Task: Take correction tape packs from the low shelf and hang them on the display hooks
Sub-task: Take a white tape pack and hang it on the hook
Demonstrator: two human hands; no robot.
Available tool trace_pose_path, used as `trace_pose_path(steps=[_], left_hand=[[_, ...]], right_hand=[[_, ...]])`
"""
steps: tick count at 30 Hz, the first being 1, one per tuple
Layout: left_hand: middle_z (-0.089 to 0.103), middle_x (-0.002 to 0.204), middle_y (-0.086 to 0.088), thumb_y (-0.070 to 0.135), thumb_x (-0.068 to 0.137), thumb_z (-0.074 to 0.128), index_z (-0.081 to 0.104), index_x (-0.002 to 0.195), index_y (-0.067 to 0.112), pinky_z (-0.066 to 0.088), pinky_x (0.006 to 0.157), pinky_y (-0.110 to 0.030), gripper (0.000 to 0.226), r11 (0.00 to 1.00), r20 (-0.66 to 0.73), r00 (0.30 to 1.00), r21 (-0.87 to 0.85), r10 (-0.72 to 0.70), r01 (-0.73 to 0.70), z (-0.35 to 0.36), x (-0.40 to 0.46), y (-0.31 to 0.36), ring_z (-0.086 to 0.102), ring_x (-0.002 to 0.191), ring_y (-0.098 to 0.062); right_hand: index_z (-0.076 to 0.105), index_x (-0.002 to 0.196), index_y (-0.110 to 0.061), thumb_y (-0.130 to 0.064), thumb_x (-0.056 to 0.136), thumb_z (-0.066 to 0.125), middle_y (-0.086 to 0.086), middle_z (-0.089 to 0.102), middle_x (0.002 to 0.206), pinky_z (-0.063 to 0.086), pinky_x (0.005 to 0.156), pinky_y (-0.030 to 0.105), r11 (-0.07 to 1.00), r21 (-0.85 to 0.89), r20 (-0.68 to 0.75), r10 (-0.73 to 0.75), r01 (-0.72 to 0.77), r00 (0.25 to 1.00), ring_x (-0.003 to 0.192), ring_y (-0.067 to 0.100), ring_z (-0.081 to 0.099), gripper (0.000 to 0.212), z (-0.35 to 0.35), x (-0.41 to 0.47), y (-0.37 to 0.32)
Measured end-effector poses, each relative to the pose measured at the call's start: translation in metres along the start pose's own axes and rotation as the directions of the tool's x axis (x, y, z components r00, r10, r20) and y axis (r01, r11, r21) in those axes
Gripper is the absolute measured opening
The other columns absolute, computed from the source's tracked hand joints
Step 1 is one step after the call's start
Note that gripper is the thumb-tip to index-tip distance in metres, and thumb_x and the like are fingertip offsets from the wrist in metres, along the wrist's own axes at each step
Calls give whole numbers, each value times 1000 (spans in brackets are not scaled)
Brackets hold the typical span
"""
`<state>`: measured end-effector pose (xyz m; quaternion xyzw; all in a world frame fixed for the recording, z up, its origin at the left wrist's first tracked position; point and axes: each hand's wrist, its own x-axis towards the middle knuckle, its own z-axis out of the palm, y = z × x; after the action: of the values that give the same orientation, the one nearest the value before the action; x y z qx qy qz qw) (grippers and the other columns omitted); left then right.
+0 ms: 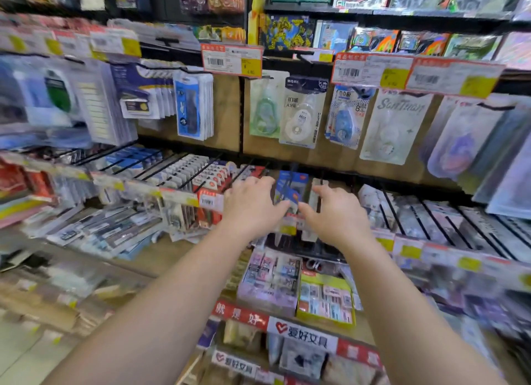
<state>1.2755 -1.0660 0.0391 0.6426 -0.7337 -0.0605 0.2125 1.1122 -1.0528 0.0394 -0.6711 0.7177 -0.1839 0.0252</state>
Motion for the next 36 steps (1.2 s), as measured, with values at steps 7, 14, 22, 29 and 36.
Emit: trace_pose_path(steps=[7,14,22,29,36], left_hand=[[53,137,-4,58,90,55,50,138,25,37,106,-44,58,990,2,997,-115,81,-80,19,-58,26,45,130,-30],[51,141,-2,54,93,55,48,142,22,40,106,-42,59,968,70,980,-187,184,-168,47,-85,69,44,132,-27],[59,132,-5,60,87,55,54,132,21,47,99,-42,60,963,371,910,-252,183,-90,139,-84,125,54,123,-27],[58,138,-7,54,91,60,48,141,19,48,97,-36,62,967,524,847,-248,88,53,231,-70,189,56,122,-29],[56,138,-3,57,91,59,38,148,17,39,87,-23,73,923,661,742,-210,-110,323,310,-62,242,56,123,-27]], right_hand=[[48,141,-25,-59,93,48,5,56,133,48,95,42,998,53,-56,39,-36,998,123,28,50,58,3,-71,29],[51,139,-24,-54,93,53,1,58,135,42,98,38,989,84,-122,132,-123,984,127,26,48,55,-3,-110,79],[56,133,-23,-48,90,60,4,62,130,48,94,38,920,101,24,379,-379,925,121,27,55,49,17,-137,204],[57,132,-18,-36,93,61,11,66,120,50,86,36,825,112,186,530,-553,828,108,29,63,42,33,-138,339],[54,131,-18,-34,94,56,14,65,118,52,83,37,795,45,346,556,-605,756,105,33,62,40,62,-120,437]])
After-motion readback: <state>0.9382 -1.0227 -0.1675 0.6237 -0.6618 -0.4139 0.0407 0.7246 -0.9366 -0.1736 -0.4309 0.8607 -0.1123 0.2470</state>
